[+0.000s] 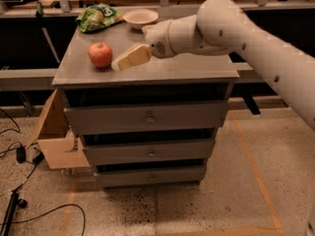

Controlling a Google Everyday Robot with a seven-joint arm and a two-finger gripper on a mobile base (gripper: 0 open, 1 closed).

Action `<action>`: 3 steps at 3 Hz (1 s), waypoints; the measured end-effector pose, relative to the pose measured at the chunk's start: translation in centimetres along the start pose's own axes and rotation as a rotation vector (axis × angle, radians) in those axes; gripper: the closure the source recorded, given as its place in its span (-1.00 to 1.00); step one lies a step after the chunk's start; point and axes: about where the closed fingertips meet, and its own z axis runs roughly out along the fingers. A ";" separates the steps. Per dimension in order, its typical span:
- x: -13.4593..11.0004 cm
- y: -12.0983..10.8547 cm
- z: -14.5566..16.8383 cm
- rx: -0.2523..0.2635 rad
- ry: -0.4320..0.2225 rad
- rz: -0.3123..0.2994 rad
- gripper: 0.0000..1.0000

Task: Move apple near paper bowl

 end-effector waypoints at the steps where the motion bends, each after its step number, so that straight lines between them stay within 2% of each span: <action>1: -0.3 -0.5 4.4 -0.019 -0.035 0.012 -1.00; 3: 0.2 -2.0 10.3 -0.032 -0.067 0.058 -1.00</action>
Offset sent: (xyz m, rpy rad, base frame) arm 0.0698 0.0817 -0.0414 0.1046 0.0434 -0.0032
